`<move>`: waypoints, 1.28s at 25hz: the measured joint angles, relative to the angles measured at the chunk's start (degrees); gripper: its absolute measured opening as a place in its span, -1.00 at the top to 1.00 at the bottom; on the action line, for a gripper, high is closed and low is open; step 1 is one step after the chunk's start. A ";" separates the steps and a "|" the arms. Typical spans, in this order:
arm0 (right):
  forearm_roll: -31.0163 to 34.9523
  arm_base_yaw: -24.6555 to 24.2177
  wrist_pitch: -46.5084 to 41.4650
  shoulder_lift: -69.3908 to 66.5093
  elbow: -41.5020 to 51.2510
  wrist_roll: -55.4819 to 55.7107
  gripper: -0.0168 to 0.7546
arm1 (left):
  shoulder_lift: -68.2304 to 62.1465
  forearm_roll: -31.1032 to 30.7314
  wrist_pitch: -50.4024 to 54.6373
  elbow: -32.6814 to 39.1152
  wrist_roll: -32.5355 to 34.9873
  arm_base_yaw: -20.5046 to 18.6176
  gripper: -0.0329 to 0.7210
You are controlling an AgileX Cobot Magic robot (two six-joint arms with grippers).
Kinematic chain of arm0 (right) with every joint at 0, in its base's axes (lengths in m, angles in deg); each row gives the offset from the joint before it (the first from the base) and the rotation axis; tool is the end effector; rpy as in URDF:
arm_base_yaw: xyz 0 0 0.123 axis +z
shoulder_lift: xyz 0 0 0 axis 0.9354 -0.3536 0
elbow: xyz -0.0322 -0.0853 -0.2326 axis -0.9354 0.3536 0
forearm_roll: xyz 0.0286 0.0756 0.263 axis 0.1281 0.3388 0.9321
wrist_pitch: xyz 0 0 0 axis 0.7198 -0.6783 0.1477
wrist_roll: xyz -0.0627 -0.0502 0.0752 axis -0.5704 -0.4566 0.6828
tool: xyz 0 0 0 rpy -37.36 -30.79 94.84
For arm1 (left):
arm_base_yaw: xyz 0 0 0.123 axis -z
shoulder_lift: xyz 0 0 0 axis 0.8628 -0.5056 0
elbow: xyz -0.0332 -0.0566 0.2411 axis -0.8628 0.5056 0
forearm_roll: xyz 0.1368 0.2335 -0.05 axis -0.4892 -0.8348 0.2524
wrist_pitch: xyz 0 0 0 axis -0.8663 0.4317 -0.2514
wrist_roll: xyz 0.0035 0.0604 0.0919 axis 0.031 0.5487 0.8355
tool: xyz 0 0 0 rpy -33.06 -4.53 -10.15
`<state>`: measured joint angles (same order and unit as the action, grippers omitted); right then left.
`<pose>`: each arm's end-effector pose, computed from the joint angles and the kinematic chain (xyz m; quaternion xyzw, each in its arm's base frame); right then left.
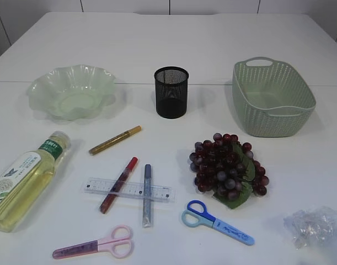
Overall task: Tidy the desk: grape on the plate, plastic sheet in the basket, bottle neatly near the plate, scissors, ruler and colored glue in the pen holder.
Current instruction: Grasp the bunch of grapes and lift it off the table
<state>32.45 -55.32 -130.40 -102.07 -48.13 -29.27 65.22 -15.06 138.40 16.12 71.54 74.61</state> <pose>0.1155 0.0436 0.2673 -0.0698 0.9337 0.1273 0.3273 0.0625 -0.0167 0.2827 0.1162 0.8543 -0.0639 0.5025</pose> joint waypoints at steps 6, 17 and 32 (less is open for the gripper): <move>1.15 0.00 3.82 -2.82 -0.11 0.13 -0.30 | 0.00 0.00 0.00 0.00 0.00 0.00 -0.24; 4.79 0.00 3.53 -8.21 -3.09 1.09 -0.30 | -1.04 0.75 -0.18 -0.22 0.00 0.00 -0.24; 5.69 0.00 -3.72 -37.12 -22.53 6.30 -0.30 | -34.63 1.19 -2.47 -24.15 0.10 0.00 -0.37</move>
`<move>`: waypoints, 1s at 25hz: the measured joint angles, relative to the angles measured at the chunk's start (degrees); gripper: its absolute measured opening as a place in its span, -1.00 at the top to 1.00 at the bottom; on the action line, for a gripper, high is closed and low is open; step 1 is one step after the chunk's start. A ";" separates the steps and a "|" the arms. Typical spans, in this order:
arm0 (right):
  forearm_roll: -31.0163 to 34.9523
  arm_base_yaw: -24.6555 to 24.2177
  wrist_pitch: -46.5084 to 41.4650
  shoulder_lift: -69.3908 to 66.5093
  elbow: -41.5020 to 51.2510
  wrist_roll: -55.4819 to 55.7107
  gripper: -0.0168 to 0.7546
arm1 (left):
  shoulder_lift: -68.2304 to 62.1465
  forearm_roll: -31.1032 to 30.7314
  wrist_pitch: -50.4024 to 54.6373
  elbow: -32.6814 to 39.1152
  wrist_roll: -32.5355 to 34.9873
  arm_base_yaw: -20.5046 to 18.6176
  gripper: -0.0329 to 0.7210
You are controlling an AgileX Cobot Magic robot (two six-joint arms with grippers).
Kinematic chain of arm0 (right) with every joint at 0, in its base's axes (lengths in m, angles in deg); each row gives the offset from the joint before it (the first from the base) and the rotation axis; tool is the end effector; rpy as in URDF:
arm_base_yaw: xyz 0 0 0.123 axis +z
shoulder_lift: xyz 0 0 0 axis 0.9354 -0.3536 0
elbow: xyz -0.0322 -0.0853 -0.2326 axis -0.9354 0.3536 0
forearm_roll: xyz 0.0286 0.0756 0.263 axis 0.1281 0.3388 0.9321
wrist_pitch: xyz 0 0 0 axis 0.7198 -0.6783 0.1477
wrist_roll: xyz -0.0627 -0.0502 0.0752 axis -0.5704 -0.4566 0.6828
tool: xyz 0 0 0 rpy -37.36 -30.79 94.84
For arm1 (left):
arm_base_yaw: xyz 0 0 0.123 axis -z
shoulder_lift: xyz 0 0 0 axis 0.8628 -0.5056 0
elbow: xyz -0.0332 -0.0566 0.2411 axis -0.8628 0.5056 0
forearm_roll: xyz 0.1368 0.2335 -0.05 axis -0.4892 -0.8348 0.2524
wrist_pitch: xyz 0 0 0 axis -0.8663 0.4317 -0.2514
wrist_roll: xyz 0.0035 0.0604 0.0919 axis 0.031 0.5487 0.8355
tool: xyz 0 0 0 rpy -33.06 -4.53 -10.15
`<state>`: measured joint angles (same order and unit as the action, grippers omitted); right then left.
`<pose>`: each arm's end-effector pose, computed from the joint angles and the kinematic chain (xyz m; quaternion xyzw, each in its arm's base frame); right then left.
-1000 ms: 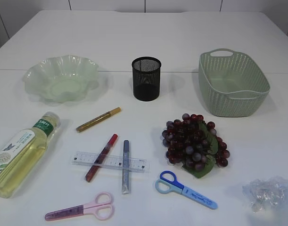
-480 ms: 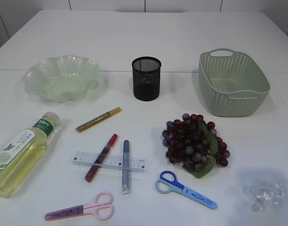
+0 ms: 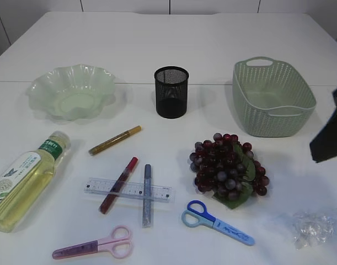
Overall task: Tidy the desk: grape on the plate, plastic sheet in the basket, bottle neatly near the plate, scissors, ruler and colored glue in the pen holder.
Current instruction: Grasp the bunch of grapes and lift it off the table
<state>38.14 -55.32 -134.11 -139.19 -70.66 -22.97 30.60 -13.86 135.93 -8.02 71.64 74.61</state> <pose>0.2196 0.0802 0.2807 -0.0033 0.9745 0.1584 0.1590 0.1454 -0.0410 0.3605 0.1210 0.8872 -0.0661 0.4403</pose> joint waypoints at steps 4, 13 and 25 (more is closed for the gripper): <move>3.27 0.00 0.76 -7.84 -4.53 0.52 -0.30 | -8.99 0.00 4.49 -5.41 0.00 0.00 -0.39; 5.18 1.94 1.91 -23.16 -15.43 -0.06 -0.32 | -20.27 0.00 8.26 -9.44 0.00 0.00 -0.39; 5.18 6.34 1.80 -43.75 -32.09 0.93 -0.58 | -20.73 0.00 8.48 -9.44 0.00 0.00 -0.40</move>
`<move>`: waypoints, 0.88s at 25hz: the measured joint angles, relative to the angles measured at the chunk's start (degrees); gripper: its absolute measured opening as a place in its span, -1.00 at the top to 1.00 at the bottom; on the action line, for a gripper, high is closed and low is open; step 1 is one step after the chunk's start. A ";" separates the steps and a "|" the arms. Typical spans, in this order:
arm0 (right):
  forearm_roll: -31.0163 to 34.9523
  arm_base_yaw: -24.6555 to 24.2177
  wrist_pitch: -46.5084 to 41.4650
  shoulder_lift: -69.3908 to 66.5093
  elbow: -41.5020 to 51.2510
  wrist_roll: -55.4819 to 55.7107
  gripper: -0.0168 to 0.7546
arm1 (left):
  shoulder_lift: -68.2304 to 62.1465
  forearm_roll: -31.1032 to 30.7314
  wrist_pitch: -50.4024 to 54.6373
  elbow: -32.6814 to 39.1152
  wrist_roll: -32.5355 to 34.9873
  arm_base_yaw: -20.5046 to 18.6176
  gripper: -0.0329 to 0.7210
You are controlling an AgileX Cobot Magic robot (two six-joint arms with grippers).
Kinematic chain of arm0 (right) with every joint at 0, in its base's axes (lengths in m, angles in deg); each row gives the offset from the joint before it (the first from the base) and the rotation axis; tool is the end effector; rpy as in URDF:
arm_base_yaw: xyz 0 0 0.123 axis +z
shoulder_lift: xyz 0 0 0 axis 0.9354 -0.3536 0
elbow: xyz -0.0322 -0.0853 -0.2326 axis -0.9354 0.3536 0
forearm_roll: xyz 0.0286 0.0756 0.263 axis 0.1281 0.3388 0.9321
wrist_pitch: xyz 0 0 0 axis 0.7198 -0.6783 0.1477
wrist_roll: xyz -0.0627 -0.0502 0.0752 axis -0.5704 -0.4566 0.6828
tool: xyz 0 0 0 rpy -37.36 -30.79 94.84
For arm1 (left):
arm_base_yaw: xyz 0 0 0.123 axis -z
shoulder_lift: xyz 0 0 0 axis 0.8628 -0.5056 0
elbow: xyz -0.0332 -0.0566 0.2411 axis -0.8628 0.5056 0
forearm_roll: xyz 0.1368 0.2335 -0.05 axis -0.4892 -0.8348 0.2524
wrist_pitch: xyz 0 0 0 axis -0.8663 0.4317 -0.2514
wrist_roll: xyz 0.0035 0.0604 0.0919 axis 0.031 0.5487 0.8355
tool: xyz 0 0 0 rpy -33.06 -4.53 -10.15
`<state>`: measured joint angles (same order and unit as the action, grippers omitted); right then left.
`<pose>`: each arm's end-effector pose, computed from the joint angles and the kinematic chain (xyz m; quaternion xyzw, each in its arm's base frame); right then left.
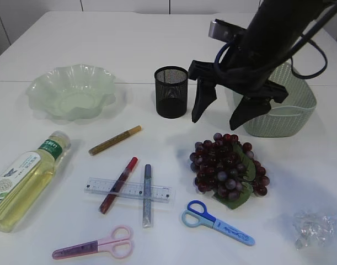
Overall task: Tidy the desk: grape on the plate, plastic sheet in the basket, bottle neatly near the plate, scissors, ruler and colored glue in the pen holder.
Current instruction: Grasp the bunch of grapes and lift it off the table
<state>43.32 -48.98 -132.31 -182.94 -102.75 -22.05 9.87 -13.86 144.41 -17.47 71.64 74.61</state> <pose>0.3637 0.1700 0.2137 -0.0225 0.9814 0.1822 0.0561 0.2095 -0.0583 0.3370 0.1293 0.9498 -0.0460 0.2813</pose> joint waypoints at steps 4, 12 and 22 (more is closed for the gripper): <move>-1.41 0.00 -0.71 -6.12 -4.43 0.21 -0.59 | 0.00 0.00 0.13 0.00 0.00 0.00 -0.40; -6.64 0.00 -3.15 -16.04 -11.23 1.84 -0.59 | 0.00 0.00 0.93 0.00 0.00 0.00 -0.40; -9.89 2.56 -3.19 -22.26 -13.20 3.00 -0.59 | 0.00 0.00 1.25 0.00 0.00 0.00 -0.41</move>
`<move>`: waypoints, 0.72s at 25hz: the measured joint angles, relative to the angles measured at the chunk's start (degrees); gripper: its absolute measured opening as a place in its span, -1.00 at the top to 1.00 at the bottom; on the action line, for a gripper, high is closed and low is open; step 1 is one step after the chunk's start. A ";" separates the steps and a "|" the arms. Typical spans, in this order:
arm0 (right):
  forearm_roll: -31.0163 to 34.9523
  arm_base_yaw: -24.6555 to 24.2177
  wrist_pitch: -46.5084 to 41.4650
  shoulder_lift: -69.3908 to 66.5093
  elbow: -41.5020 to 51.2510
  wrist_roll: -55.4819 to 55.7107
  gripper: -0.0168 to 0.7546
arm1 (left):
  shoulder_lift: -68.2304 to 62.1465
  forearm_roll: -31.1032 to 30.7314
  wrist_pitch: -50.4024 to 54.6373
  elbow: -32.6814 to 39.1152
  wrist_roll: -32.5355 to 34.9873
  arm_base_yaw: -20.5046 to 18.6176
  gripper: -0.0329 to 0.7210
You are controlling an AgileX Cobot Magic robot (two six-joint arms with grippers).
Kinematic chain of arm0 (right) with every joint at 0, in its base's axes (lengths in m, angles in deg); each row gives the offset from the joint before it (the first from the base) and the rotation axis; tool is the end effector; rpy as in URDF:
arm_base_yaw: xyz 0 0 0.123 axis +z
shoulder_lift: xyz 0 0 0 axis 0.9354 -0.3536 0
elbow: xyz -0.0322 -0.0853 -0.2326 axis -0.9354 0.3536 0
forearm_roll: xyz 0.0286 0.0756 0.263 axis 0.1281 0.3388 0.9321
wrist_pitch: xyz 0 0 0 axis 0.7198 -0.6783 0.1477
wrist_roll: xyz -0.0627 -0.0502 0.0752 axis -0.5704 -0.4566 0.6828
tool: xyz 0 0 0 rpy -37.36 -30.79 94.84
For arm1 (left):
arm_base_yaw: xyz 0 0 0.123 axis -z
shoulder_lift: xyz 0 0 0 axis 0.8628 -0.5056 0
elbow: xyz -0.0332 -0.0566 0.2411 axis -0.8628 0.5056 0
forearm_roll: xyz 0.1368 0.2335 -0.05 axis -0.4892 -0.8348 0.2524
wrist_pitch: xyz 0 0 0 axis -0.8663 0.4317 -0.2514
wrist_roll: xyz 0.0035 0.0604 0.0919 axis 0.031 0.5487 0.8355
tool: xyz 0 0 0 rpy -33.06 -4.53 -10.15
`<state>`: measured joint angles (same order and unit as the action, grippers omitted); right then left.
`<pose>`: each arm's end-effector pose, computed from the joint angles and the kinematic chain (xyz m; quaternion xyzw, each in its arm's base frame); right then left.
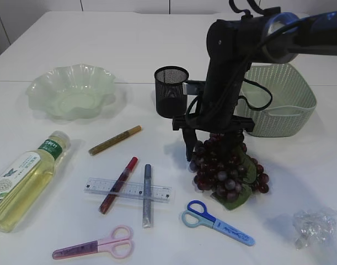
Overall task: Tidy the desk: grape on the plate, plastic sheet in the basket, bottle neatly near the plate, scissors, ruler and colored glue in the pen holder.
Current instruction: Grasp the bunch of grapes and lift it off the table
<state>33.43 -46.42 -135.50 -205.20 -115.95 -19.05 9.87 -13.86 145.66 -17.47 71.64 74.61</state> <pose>0.4042 0.1887 0.1085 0.0416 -0.9962 -0.0721 0.0256 0.2075 -0.0578 0.3357 0.1298 0.9528 -0.0447 0.2709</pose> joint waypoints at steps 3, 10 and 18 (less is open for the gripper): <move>0.00 0.14 0.00 -1.40 0.00 0.24 -0.59 | 0.00 0.00 0.08 0.00 0.00 0.00 -0.41; -0.36 0.40 0.00 -3.02 -0.09 0.38 -0.59 | 0.00 0.00 0.08 0.00 0.00 0.00 -0.41; -1.64 0.40 -0.09 -3.02 -0.13 0.46 -0.52 | 0.00 0.00 0.08 0.00 0.00 0.00 -0.41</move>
<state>31.79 -46.02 -135.59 -208.21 -116.09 -18.59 9.87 -13.86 145.74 -17.47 71.64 74.61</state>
